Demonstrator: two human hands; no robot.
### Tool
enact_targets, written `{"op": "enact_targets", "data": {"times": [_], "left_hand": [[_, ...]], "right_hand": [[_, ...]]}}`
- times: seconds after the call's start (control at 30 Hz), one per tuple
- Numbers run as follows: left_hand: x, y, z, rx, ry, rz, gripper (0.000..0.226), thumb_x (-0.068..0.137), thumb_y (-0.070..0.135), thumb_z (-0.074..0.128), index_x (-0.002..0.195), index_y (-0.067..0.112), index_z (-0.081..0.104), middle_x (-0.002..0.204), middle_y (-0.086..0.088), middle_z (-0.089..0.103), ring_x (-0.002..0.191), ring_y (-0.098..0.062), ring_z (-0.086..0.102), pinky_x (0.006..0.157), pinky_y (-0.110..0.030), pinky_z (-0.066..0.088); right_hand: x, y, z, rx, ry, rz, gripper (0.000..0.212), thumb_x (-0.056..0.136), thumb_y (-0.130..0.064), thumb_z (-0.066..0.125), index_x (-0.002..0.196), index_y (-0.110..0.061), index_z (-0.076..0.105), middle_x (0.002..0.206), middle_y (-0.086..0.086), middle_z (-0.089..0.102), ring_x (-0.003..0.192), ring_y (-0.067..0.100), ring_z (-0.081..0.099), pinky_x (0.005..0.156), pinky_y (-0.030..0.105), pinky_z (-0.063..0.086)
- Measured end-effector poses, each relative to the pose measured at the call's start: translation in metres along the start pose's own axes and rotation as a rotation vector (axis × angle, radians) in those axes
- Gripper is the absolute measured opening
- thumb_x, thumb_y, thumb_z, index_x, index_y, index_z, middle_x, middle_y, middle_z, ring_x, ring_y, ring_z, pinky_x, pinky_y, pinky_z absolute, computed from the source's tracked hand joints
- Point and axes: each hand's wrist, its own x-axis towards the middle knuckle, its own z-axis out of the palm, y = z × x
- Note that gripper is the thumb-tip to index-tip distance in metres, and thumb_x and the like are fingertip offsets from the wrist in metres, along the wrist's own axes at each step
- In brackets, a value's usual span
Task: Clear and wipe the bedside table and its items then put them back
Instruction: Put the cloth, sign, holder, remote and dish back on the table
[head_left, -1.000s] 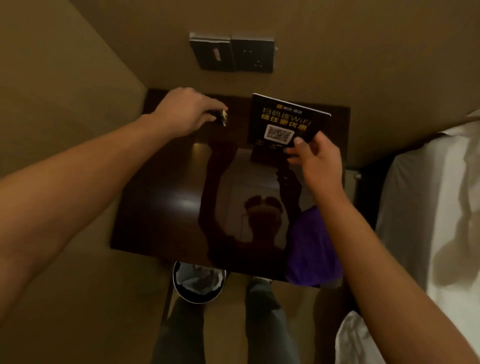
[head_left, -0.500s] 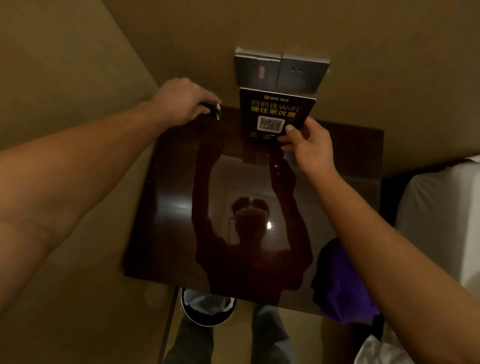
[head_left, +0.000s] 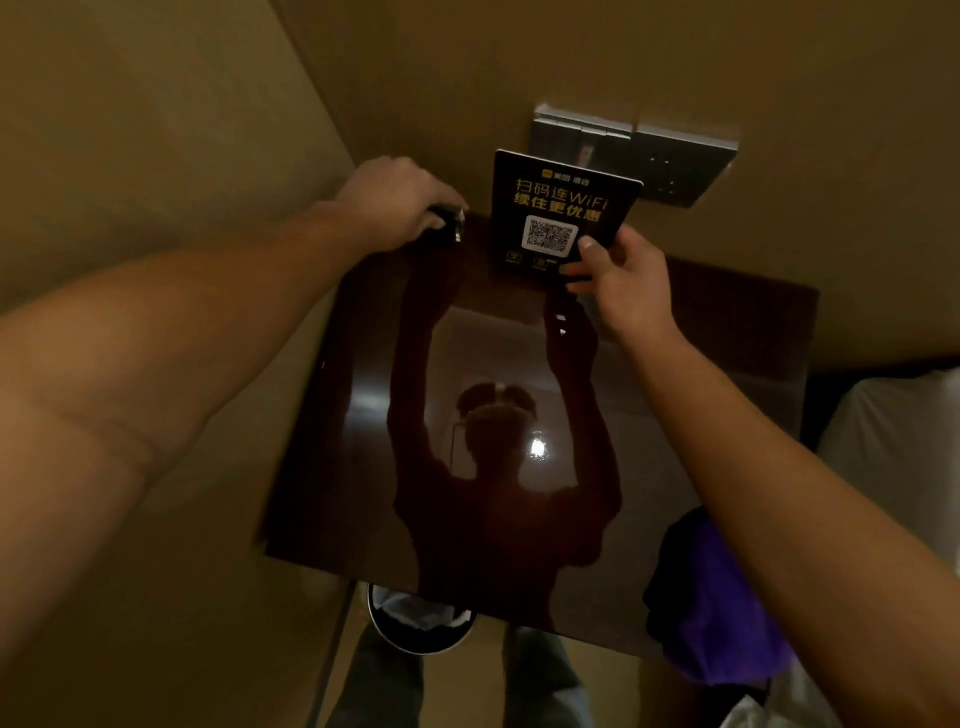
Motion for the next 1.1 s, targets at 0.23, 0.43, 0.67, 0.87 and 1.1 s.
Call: {"op": "enact_targets", "data": {"times": [0.23,0.43,0.67,0.87,1.1], "left_hand": [[0.001,-0.011,0.011,0.000,-0.024,-0.015,0.041,0.099,0.023,0.064,0.140,0.028,0.060,0.129,-0.013,0.068,0.115,-0.037,0.063,0.087,-0.045,0.050],[0.004,-0.015,0.014,0.016,-0.041,-0.004,0.041,0.099,0.022,0.064,0.139,0.027,0.061,0.128,-0.015,0.068,0.115,-0.038,0.062,0.086,-0.044,0.050],[0.005,-0.021,0.023,-0.006,-0.053,-0.029,0.041,0.099,0.023,0.063,0.140,0.026,0.060,0.130,-0.015,0.068,0.117,-0.038,0.061,0.088,-0.044,0.049],[0.008,-0.025,0.024,-0.052,-0.084,-0.044,0.041,0.098,0.023,0.065,0.138,0.025,0.061,0.129,-0.016,0.068,0.118,-0.038,0.061,0.090,-0.044,0.049],[0.012,-0.026,0.031,-0.104,-0.129,-0.083,0.046,0.092,0.009,0.063,0.136,0.024,0.060,0.126,-0.019,0.066,0.116,-0.041,0.060,0.091,-0.047,0.050]], "right_hand": [[0.013,0.004,0.019,0.018,-0.007,0.014,0.017,0.106,-0.015,0.054,0.121,-0.022,0.060,0.111,0.000,0.071,0.096,0.018,0.075,0.076,0.027,0.062],[0.021,0.007,0.028,0.044,-0.031,0.046,0.018,0.106,-0.016,0.055,0.122,-0.021,0.060,0.109,-0.004,0.071,0.094,0.015,0.075,0.076,0.026,0.062],[0.028,0.012,0.033,0.052,-0.032,0.056,0.015,0.106,-0.015,0.055,0.118,-0.024,0.060,0.106,-0.005,0.072,0.084,0.009,0.075,0.073,0.024,0.061],[0.032,0.008,0.032,0.040,-0.055,0.085,0.016,0.106,-0.018,0.055,0.121,-0.024,0.060,0.110,0.000,0.072,0.084,0.010,0.073,0.072,0.025,0.062],[0.034,0.002,0.031,-0.049,-0.100,0.141,0.029,0.105,-0.010,0.055,0.134,-0.011,0.056,0.117,0.007,0.070,0.087,0.013,0.073,0.072,0.030,0.062]]}}
